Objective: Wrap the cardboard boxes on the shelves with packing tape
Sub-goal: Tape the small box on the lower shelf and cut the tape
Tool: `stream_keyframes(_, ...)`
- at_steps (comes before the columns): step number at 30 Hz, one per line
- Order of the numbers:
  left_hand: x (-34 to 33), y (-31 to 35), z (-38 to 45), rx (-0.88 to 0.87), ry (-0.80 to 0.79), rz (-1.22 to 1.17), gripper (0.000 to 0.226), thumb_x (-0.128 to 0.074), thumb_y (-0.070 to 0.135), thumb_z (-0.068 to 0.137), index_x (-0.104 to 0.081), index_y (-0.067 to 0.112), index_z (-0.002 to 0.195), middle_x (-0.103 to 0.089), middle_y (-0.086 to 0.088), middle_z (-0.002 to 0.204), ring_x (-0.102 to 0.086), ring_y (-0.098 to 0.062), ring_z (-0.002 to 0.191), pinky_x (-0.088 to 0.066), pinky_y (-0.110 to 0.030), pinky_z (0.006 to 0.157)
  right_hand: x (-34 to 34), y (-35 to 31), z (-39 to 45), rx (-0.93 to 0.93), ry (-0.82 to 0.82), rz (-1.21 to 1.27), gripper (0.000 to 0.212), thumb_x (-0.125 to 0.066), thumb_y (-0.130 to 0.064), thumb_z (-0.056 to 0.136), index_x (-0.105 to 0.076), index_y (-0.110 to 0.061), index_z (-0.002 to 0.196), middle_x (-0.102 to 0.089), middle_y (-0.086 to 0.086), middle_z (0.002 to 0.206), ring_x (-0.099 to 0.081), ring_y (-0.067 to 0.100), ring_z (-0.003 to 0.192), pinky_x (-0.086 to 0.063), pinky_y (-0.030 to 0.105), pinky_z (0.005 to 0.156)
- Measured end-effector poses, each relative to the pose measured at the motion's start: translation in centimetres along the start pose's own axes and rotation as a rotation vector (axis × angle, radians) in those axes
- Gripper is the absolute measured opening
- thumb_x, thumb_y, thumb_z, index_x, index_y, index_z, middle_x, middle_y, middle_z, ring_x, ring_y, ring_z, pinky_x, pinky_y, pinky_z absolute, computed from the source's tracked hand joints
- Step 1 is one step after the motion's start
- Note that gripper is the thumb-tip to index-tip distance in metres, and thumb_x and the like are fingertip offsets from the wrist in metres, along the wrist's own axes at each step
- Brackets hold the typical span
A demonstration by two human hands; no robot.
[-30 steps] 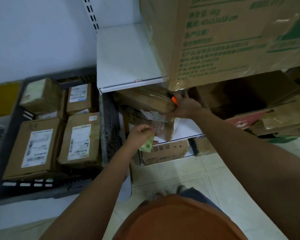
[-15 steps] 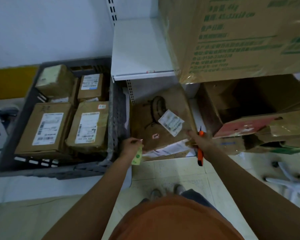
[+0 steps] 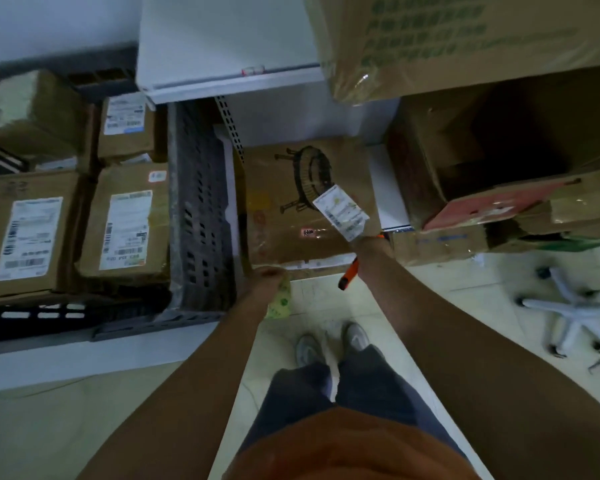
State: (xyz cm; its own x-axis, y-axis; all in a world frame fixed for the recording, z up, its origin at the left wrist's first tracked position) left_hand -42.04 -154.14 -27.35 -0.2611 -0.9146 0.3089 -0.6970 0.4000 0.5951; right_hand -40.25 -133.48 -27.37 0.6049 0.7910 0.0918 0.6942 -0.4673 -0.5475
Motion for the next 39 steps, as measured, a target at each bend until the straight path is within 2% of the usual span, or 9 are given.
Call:
stream_keyframes(6,-1.4,2.4,2.6,-0.135,0.091,0.029,0.009,-0.064,0.004,0.092,-0.067,0.009,0.098,-0.063,-0.006,0.110,-0.058,-0.026,0.106,-0.049,-0.029,0.091,-1.0,-0.9,0.2,0.077,-0.115,-0.002,0.004,-0.055,-0.016,0.100,-0.058,-0.014,0.099,-0.057,0.006,0.090,-0.060,0.018,0.080,-0.056,0.041,0.091)
stream_keyframes(9,-1.3,3.9,2.3,-0.213,0.032,0.159,0.004,-0.066,0.014,0.093,-0.068,0.014,0.097,-0.065,-0.004,0.107,-0.058,-0.024,0.103,-0.046,-0.032,0.095,1.3,-2.2,-1.3,0.223,-0.238,-0.119,0.016,-0.054,-0.035,0.101,-0.052,-0.026,0.114,-0.065,0.009,0.113,-0.070,0.022,0.091,-0.060,0.044,0.084)
stream_keyframes(14,-4.5,7.2,-2.8,-0.301,-0.242,0.220,0.005,-0.073,0.035,0.081,-0.072,0.030,0.081,-0.075,-0.006,0.098,-0.070,-0.036,0.091,-0.057,-0.054,0.086,9.6,-2.8,-6.9,0.514,-0.038,-0.274,0.024,-0.047,-0.040,0.102,-0.050,-0.018,0.095,-0.062,0.013,0.071,-0.058,0.017,0.046,-0.054,0.038,0.049)
stream_keyframes(17,-9.1,10.0,-6.3,-0.436,-0.352,0.225,0.020,-0.067,0.018,0.091,-0.073,0.033,0.079,-0.075,-0.008,0.092,-0.070,-0.038,0.089,-0.059,-0.050,0.078,16.4,-3.2,-9.8,0.657,0.295,-0.332,0.020,-0.044,-0.039,0.103,-0.048,-0.020,0.100,-0.057,0.003,0.064,-0.057,0.019,0.050,-0.057,0.043,0.055)
stream_keyframes(21,-14.9,13.5,-12.4,-0.599,-0.478,0.269,0.011,-0.060,0.008,0.096,-0.070,0.009,0.092,-0.072,0.015,0.069,-0.068,-0.003,0.061,-0.051,-0.014,0.056,24.1,-4.3,-10.7,0.702,0.597,-0.267,0.020,-0.045,-0.041,0.103,-0.045,-0.023,0.092,-0.053,-0.002,0.064,-0.058,0.021,0.054,-0.056,0.050,0.058)
stream_keyframes(24,-18.0,15.5,-15.9,-0.610,-0.536,0.236,0.009,-0.059,0.006,0.097,-0.068,0.005,0.095,-0.076,-0.004,0.081,-0.071,-0.012,0.059,-0.053,-0.022,0.051,28.5,-6.1,-10.4,0.714,0.674,-0.178,0.029,-0.045,-0.048,0.101,-0.048,-0.022,0.088,-0.055,0.000,0.066,-0.057,0.021,0.055,-0.055,0.051,0.057)
stream_keyframes(31,-25.8,21.7,-20.7,-0.686,-0.464,0.178,0.010,-0.057,0.011,0.098,-0.067,0.012,0.096,-0.073,-0.014,0.076,-0.067,-0.021,0.060,-0.053,-0.026,0.051,38.1,-12.8,-5.3,0.712,0.662,-0.009,0.032,-0.052,-0.051,0.094,-0.054,-0.020,0.085,-0.062,0.018,0.073,-0.064,0.038,0.062,-0.057,0.053,0.057)
stream_keyframes(36,-34.9,24.8,-23.2,-0.707,-0.335,0.195,0.010,-0.058,0.014,0.098,-0.068,0.015,0.095,-0.070,-0.002,0.065,-0.063,-0.008,0.051,-0.049,-0.018,0.047,46.5,-17.6,0.2,0.591,0.557,-0.055,0.031,-0.057,-0.046,0.095,-0.054,-0.016,0.102,-0.064,0.011,0.079,-0.067,0.027,0.064,-0.060,0.051,0.066)
stream_keyframes(39,-40.2,25.3,-24.4,-0.697,-0.269,0.253,0.010,-0.059,0.017,0.098,-0.067,0.019,0.093,-0.071,-0.003,0.071,-0.067,-0.015,0.059,-0.054,-0.029,0.055,50.2,-18.6,2.7,0.464,0.429,-0.076,0.037,-0.060,-0.048,0.093,-0.054,-0.013,0.105,-0.063,0.010,0.082,-0.065,0.023,0.067,-0.061,0.046,0.067)
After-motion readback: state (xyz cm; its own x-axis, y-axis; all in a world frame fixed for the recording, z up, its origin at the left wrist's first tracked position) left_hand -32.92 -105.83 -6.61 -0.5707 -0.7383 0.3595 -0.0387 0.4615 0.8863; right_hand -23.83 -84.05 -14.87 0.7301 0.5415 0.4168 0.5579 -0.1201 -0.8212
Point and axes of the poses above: each hand's wrist, its own z-axis towards the middle knuckle, its own x-axis out of the back of the hand, y = z × x, the point moved 1 cm from there along z, towards the middle knuckle
